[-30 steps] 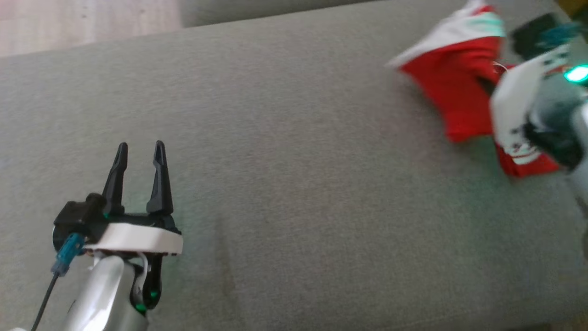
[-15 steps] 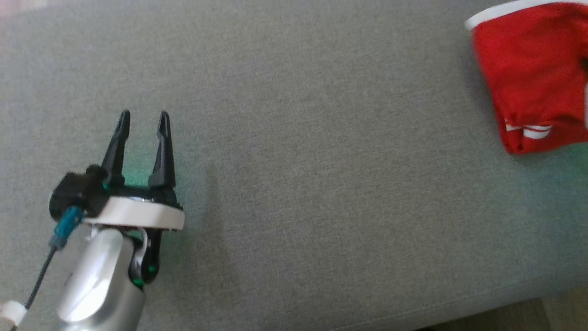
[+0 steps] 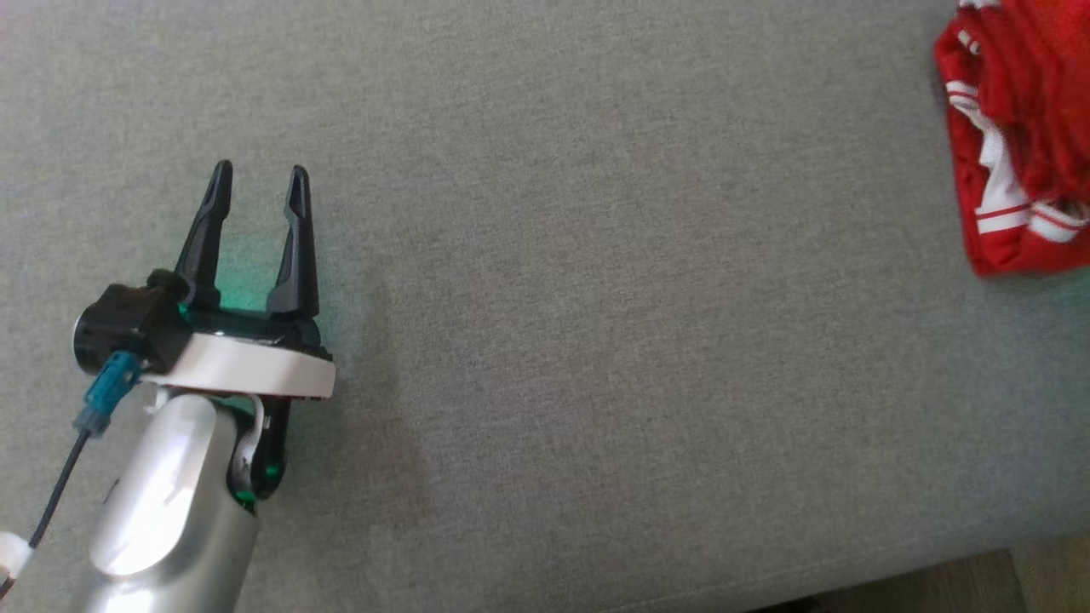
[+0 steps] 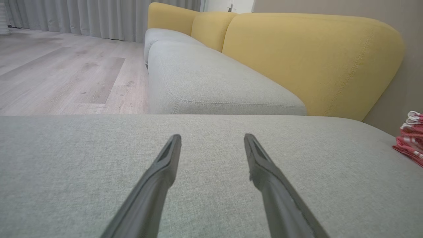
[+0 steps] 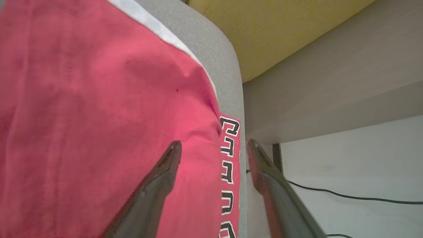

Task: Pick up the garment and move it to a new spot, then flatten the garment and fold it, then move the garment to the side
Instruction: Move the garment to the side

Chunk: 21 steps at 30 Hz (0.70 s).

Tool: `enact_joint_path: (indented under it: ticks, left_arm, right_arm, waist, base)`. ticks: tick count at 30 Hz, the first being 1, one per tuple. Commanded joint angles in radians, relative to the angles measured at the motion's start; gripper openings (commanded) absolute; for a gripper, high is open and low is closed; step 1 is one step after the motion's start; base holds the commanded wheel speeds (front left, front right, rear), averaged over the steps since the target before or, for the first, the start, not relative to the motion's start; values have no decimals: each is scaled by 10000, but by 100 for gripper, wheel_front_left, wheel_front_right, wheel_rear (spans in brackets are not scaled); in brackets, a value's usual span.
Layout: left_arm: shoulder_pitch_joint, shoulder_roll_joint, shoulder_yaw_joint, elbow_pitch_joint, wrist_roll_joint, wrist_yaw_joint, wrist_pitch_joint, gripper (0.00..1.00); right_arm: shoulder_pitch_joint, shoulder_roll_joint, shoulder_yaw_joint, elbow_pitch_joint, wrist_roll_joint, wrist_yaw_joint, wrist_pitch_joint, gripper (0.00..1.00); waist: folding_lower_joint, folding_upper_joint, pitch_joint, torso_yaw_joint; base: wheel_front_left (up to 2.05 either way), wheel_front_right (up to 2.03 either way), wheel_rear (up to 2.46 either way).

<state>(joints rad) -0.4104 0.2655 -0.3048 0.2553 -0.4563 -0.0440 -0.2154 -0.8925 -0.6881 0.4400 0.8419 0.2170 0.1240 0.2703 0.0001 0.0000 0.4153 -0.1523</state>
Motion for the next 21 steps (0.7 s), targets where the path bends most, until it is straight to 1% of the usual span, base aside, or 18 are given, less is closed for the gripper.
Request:
enact_joint_path:
  ticks: [1,5,9,12,13,14,18,21]
  left_arm:
    - [-304,272,239,-252,104,25,-40,100]
    - [-34,191,216,-25,37,18,-152,100]
    - [455,76,253,254,-30,81,-282,100]
    - [928,-31,371,415,-140,139,-362,100]
    - [1097,-57,412,445,-189,132,-380,100]
    - [1097,-57,412,445,-189,132,-380,100]
    - [1818,-97,669,452,-166,357,-435,100]
    - [2311,-183,822,399,-231,401,-450,100]
  right_arm:
    - [5,-96,-145,-2,-136,67,-235,100]
    - [184,469,-566,281,-200,67,-849,100]
    - [678,1334,-948,-18,210,67,-1755,100]
    - [1328,2004,-1098,-574,779,67,-2298,100]
    - [1565,2166,-1108,-839,906,67,-2454,100]
    - [1565,2166,-1108,-839,906,67,-2454,100]
    - [2787,2910,-1373,-1991,1537,67,-2954,100]
    - [3836,3363,-1738,-2803,1654,67,-3251,100]
  waist:
    - [-1,0,-216,-38]
    - [-1,0,-871,-62]
    - [-1,0,-1767,-12]
    - [-1,0,-2443,97]
    - [-1,0,-2641,145]
    - [-1,0,-2641,145]
    - [-1,0,-3394,343]
    - [-1,0,-3808,571]
  base:
    - [0,0,0]
    - [0,0,0]
    - [0,0,0]
    - [0,0,0]
    - [0,0,0]
    - [0,0,0]
    - [0,0,0]
    - [0,0,0]
